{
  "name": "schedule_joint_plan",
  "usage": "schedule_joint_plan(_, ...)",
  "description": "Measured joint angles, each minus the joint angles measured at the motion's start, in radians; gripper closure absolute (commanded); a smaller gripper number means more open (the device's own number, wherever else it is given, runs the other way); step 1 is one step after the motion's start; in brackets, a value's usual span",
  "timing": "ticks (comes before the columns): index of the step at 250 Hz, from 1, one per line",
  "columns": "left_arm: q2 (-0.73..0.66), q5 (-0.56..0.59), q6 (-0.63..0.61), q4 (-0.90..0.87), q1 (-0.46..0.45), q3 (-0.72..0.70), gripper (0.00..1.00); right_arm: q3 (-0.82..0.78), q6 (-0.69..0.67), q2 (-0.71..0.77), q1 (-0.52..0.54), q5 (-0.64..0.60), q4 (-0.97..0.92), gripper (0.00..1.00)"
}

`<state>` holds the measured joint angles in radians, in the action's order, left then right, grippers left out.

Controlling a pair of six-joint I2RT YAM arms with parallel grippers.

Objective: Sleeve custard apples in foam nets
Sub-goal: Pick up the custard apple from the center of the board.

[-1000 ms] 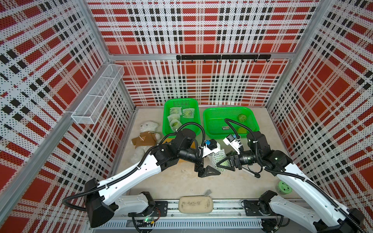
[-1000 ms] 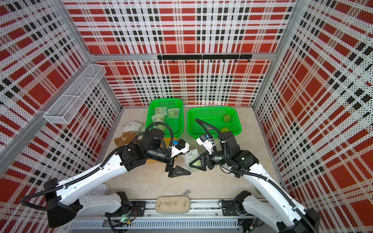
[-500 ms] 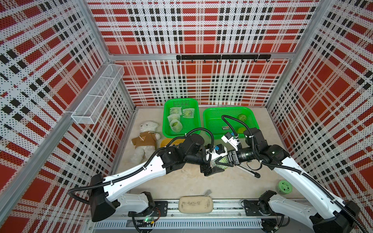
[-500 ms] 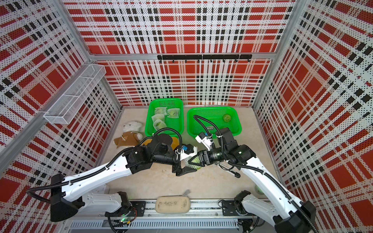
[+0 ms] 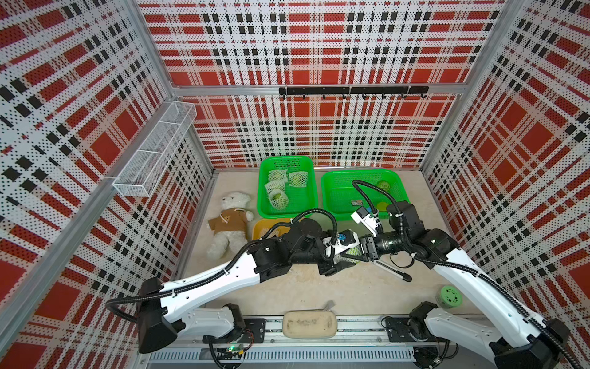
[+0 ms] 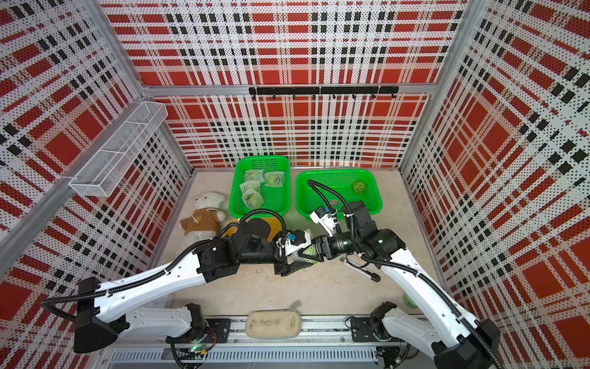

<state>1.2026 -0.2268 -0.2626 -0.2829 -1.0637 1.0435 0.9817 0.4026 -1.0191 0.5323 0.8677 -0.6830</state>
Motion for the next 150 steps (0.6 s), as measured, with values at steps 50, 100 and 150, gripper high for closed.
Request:
schedule_joint_plan(50,-0.034,0.005,0.011,0.079,0.003,-0.053,0.61,-0.093,0.081,0.072,0.0,0.002,0.153,0.25)
schedule_joint_plan(100,-0.093,0.089,0.028,0.091,0.036,-0.108,0.61,-0.159,0.158,0.12,-0.014,0.0,0.238,0.11)
schedule_joint_plan(150,-0.134,0.147,0.046,0.123,0.059,-0.134,0.61,-0.174,0.18,0.131,-0.017,-0.007,0.257,0.01)
